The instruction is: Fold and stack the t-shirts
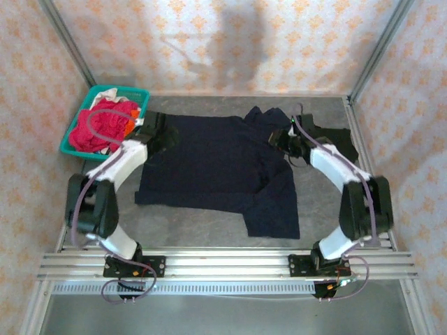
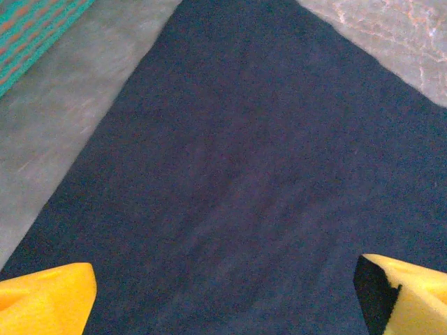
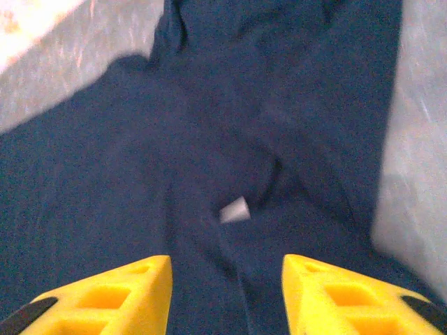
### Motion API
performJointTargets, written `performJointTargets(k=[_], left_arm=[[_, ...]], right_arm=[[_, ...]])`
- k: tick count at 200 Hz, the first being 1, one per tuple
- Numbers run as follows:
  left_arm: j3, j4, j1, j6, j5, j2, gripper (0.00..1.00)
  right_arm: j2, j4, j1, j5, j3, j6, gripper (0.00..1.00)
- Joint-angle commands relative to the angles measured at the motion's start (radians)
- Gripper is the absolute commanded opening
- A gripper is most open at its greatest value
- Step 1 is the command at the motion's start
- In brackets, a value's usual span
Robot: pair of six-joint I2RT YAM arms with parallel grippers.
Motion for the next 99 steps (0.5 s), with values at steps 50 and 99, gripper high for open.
performJointTargets(k=[50,99], left_arm=[[0.521,-0.053,0.025,-0.008,0.045,0.528,0.95],[0.683,-0.127,0.034,-0.085,0.066,0.708,0.95]], right_arm=[[0.465,0.194,-0.044,0.134,0.373,0.038,0.21],[0.644,0.132,-0.078,0.070,0.544,0.073,0.20]])
